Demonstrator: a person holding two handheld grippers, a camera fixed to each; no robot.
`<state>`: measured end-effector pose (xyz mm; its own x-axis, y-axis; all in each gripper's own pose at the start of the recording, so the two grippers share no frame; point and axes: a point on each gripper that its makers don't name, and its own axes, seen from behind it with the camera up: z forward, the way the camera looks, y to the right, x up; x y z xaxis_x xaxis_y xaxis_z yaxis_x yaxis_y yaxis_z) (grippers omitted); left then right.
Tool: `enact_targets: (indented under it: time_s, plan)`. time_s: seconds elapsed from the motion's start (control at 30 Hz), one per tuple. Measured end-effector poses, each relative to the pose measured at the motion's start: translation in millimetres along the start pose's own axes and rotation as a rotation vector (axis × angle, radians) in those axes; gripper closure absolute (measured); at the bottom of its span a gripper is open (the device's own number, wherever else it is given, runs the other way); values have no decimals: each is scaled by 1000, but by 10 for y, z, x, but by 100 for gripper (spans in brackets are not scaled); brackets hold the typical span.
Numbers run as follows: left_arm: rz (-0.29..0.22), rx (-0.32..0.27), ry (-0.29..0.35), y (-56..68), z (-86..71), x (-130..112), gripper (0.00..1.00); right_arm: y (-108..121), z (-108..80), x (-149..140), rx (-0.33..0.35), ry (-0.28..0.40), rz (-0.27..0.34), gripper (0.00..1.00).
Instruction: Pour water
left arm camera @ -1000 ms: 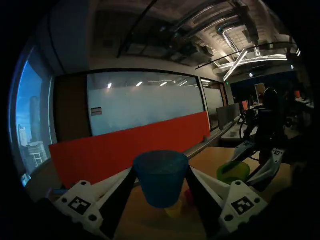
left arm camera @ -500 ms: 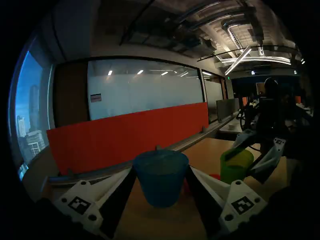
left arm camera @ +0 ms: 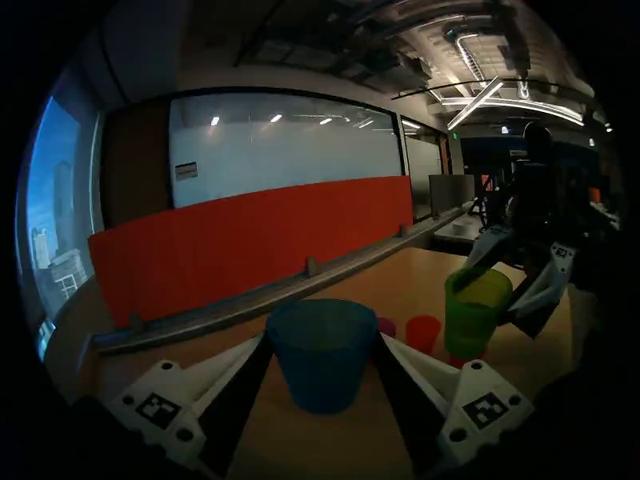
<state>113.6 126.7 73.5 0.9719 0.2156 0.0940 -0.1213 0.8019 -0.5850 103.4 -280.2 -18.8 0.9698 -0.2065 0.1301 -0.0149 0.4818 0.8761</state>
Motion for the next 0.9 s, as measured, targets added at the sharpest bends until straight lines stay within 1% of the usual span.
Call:
enact_targets:
  time_s: [0.47,0.67,0.9]
  plan:
    - [17,-46,-101,174,105,-407,13,-57,3,-320,5,-98,-8,8]
    - [23,-57,-150,192,144,-594,14,-59,9,-464,19,-134,7,9]
    - [28,-79,-202,251,165,-812,14,-79,44,-639,29,-180,2,8]
